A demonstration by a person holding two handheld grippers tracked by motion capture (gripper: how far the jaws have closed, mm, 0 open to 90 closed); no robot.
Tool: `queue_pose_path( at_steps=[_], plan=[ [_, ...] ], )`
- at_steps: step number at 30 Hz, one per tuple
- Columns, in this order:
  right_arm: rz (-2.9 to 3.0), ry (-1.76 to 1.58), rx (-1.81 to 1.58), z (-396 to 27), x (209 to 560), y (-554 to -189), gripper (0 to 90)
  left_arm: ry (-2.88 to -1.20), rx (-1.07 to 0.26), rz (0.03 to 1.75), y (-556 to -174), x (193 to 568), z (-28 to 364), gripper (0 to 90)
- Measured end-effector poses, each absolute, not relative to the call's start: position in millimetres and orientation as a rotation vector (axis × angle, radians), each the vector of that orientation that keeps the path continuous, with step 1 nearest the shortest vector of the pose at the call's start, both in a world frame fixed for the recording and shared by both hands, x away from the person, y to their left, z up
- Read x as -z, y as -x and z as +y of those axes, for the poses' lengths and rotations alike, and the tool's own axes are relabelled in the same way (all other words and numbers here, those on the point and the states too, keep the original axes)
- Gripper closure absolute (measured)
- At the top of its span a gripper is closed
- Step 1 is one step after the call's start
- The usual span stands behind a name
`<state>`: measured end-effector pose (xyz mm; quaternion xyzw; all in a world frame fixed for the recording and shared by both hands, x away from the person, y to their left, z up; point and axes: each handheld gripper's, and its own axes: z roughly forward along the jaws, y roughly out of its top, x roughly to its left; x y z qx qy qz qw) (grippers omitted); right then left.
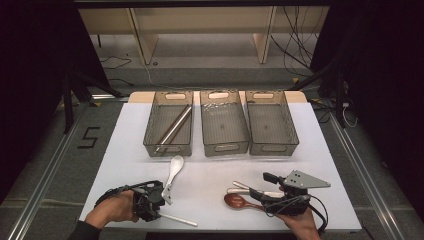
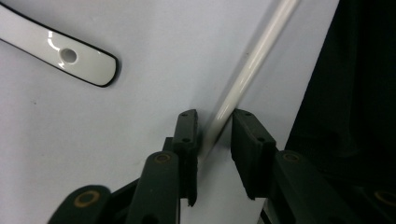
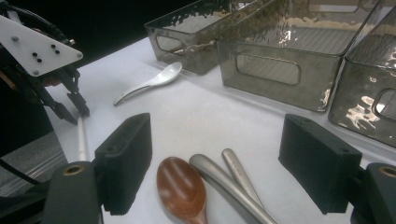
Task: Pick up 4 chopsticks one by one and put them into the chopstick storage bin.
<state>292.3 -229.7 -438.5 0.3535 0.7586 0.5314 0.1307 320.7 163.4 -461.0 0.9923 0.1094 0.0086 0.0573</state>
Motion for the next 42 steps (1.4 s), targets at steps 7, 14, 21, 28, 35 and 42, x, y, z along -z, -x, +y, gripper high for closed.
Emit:
queue_pose_path(
  at_steps=[7, 14, 21, 28, 35, 42],
  plan=[
    [2.204, -1.027, -1.544, -229.7, 438.5, -292.3, 26.2, -3.017, -0.017, 0.281, -319.3, 461.2, 162.7, 79.1],
    [2.205, -1.026, -1.543, -229.7, 438.5, -292.4, 26.1, -3.025, -0.012, 0.255, -319.2, 460.9, 162.3, 84.3],
    [2.204, -1.026, -1.544, -229.7, 438.4, -292.3, 26.2, -3.008, -0.001, 0.334, -325.1, 460.3, 166.1, 84.8],
    [2.205, -1.027, -1.544, -229.7, 438.5, -292.3, 26.1, -2.979, -0.009, 0.416, -333.8, 455.7, 170.7, 84.9],
    [2.204, -1.025, -1.545, -229.7, 438.4, -292.1, 26.1, -2.94, -0.048, 0.479, -340.5, 444.9, 171.6, 84.9],
    [2.205, -1.028, -1.545, -229.6, 438.3, -291.9, 26.1, -2.88, -0.076, 0.54, -346.7, 435.5, 174.3, 84.9]
  ],
)
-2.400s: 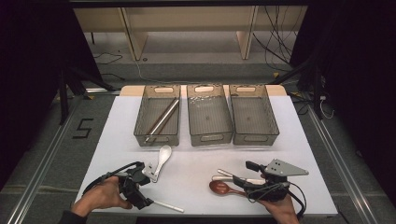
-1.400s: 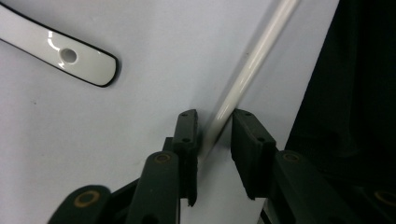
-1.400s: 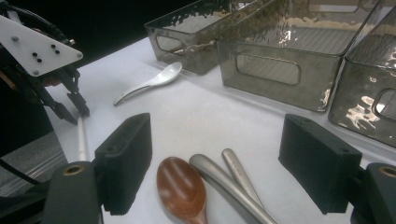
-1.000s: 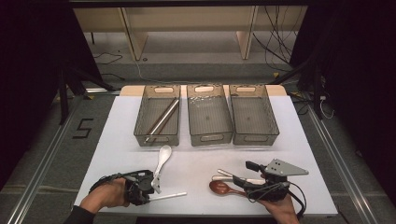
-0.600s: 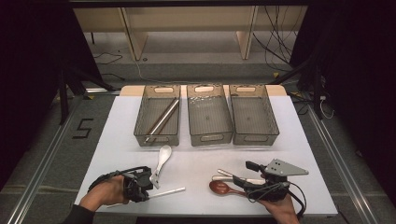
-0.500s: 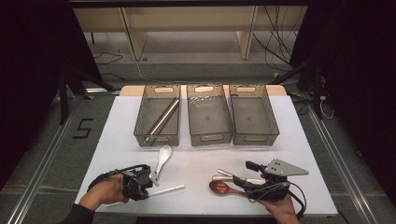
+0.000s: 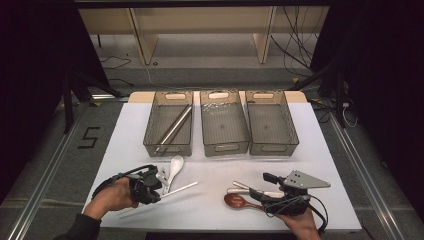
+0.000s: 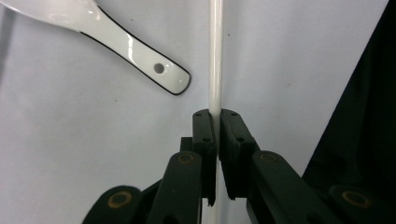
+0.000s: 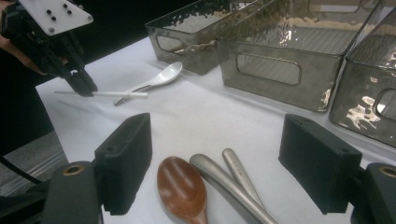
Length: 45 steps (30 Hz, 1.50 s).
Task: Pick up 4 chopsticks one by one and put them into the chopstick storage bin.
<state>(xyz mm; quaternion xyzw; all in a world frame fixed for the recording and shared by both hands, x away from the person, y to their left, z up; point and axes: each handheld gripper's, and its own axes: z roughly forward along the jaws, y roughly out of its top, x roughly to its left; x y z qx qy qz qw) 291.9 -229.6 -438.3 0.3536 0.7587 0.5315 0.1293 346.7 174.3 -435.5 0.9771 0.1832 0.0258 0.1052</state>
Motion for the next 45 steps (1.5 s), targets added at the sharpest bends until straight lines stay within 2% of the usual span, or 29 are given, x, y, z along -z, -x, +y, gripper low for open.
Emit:
queue_pose_path(
  at_steps=[8, 24, 29, 45],
  plan=[
    [2.205, -1.025, -1.545, -229.7, 438.4, -292.1, 26.1, -2.808, -0.116, 0.614, -353.3, 423.6, 174.5, 84.9],
    [2.205, -1.026, -1.544, -229.9, 438.6, -292.3, 26.1, -2.512, -0.213, 0.848, -387.9, 377.9, 188.8, 84.9],
    [2.207, -1.027, -1.543, -229.8, 438.7, -292.6, 26.1, -2.453, -0.232, 0.868, -398.8, 364.0, 191.9, 84.9],
    [2.204, -1.028, -1.545, -230.1, 438.6, -292.4, 26.1, -2.269, -0.273, 0.979, -432.1, 354.5, 205.1, 84.9]
  ],
)
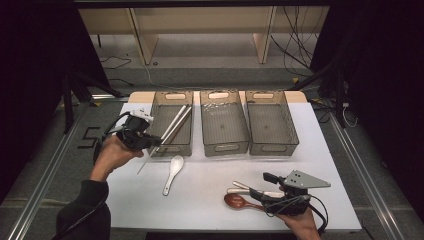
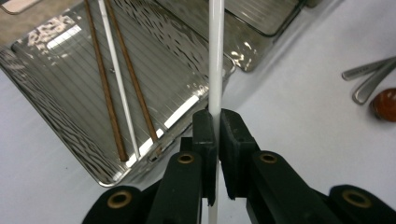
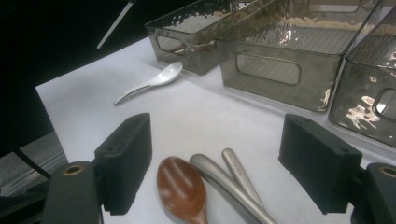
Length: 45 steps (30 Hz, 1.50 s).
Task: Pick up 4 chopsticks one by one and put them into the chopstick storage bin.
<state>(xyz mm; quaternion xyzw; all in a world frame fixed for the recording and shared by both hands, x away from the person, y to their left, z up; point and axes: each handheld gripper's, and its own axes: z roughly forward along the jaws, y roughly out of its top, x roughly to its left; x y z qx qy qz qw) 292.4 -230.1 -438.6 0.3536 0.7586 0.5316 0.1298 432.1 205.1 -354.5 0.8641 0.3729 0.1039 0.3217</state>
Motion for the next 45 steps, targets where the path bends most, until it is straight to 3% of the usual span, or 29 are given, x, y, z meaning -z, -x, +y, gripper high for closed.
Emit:
queue_pose_path(
  at_steps=[24, 45],
  plan=[
    [2.205, -1.026, -1.551, -230.2, 438.5, -292.2, 26.0, -2.087, -0.354, 1.062, -483.7, 324.7, 203.0, 84.9],
    [2.207, -1.027, -1.551, -230.9, 438.8, -292.5, 26.0, -2.087, -0.412, 1.08, -514.9, 332.2, 187.6, 84.8]
  ],
)
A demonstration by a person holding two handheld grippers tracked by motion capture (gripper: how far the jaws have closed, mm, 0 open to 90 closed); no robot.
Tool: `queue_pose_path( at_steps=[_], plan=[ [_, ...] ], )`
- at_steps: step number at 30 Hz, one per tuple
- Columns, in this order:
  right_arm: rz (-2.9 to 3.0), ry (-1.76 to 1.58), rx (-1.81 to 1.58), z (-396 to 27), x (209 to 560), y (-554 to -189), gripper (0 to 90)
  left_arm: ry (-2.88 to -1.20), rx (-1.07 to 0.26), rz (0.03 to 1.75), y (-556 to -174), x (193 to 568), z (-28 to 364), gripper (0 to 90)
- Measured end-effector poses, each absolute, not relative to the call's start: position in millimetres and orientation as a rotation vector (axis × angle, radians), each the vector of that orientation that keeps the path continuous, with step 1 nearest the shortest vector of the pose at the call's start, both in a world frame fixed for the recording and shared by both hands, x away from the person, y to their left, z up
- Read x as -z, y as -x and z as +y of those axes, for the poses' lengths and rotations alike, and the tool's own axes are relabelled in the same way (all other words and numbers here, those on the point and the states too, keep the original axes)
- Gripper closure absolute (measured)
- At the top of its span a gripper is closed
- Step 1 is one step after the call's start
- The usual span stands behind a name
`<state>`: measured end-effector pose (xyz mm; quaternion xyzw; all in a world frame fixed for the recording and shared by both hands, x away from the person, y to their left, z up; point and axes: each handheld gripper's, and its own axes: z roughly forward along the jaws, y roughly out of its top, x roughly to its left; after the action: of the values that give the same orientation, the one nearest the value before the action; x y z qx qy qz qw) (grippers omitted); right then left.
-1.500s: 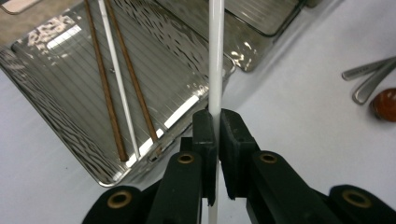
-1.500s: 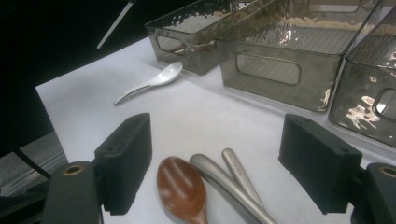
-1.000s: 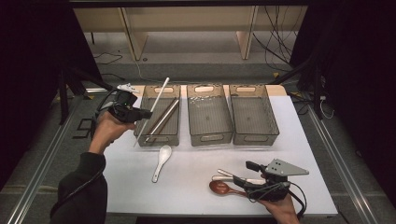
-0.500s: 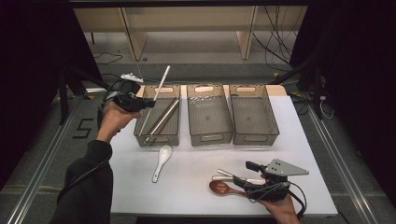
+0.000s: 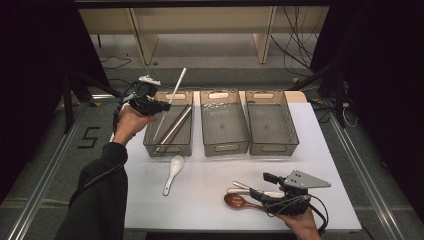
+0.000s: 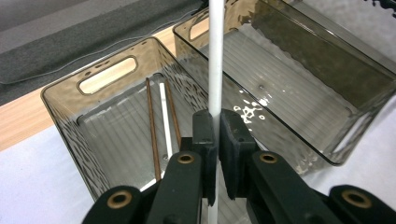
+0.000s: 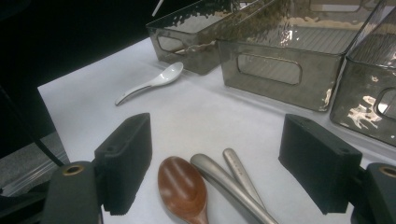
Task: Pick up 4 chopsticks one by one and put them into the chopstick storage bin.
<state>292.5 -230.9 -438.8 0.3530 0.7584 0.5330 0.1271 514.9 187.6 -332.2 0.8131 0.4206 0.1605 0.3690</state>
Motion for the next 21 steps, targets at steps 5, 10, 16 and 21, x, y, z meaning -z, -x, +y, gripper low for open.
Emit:
queue_pose_path(
  at_steps=[5, 10, 16, 21],
  plan=[
    [2.211, -1.028, -1.55, -230.4, 438.8, -292.3, 26.1, -2.074, -0.435, 1.105, -519.8, 339.9, 190.7, 84.8],
    [2.209, -1.026, -1.55, -230.5, 438.9, -292.3, 26.0, -2.063, -0.436, 1.137, -522.9, 349.9, 196.6, 84.8],
    [2.211, -1.023, -1.55, -230.3, 439.0, -292.4, 26.1, -2.043, -0.445, 1.165, -523.9, 359.2, 202.4, 84.8],
    [2.211, -1.024, -1.55, -230.2, 438.9, -292.1, 26.0, -2.032, -0.459, 1.178, -524.7, 363.8, 204.4, 84.8]
  ],
)
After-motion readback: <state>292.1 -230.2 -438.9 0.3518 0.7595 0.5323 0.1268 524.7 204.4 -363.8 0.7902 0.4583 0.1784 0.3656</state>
